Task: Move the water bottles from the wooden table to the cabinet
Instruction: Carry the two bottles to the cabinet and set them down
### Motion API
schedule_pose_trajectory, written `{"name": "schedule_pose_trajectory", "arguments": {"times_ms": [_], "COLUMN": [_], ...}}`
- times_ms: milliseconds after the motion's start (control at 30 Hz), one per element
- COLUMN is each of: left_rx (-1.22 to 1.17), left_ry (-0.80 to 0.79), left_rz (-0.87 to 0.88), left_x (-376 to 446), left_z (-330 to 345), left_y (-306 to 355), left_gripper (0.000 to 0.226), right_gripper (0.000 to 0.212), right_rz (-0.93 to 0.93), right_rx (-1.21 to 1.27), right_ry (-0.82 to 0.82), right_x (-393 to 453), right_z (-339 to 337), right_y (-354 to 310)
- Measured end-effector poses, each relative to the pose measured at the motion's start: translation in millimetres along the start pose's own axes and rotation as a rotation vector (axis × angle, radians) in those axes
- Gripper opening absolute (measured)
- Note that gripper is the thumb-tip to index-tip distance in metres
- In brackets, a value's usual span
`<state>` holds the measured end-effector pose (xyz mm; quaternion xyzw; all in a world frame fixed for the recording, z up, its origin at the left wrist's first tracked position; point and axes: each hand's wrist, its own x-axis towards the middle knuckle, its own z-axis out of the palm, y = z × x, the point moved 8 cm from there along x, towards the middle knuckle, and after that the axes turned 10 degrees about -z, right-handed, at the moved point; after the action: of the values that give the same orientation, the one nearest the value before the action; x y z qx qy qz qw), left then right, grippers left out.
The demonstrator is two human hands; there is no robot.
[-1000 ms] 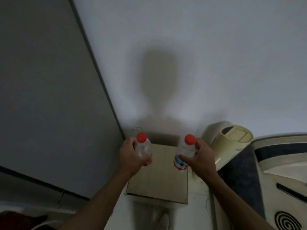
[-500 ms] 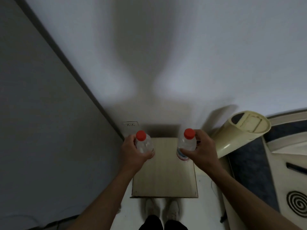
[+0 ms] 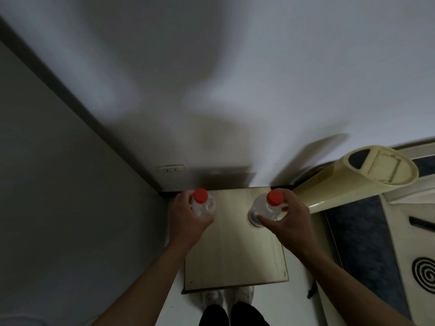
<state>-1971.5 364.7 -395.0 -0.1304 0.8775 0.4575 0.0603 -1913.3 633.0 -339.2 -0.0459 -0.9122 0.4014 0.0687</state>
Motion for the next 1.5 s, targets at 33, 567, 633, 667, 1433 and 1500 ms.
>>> {"name": "schedule_pose_trajectory", "arguments": {"times_ms": [33, 567, 633, 667, 1433, 1500], "left_rx": [0.01, 0.072, 0.066, 0.06, 0.05, 0.044], "left_ry": [-0.002, -0.05, -0.042, -0.042, -0.085, -0.106], "left_rz": [0.004, 0.01, 0.014, 0.014, 0.049, 0.05], "left_x": [5.0, 77.6, 84.2, 87.0, 82.9, 81.9], "left_z": [4.6, 93.4, 98.0, 99.3, 96.2, 95.5], "left_y": [-3.1, -84.2, -87.1, -87.4, -94.6, -94.7], "left_gripper": [0.069, 0.061, 0.059, 0.059, 0.056, 0.056], "right_gripper": [0.062, 0.063, 0.063, 0.063, 0.063, 0.061], "right_rz": [0.008, 0.086, 0.083, 0.078, 0.042, 0.034], "right_rx": [-0.002, 0.016, 0.015, 0.016, -0.016, -0.023], "right_ry": [-0.001, 0.003, 0.005, 0.004, -0.074, -0.074], "right_x": [0.2, 11.4, 15.8, 18.4, 56.3, 57.7], "right_z": [6.0, 84.0, 88.4, 90.2, 141.3, 143.6], "right_y": [6.0, 95.0, 97.2, 97.4, 102.0, 101.1]}}
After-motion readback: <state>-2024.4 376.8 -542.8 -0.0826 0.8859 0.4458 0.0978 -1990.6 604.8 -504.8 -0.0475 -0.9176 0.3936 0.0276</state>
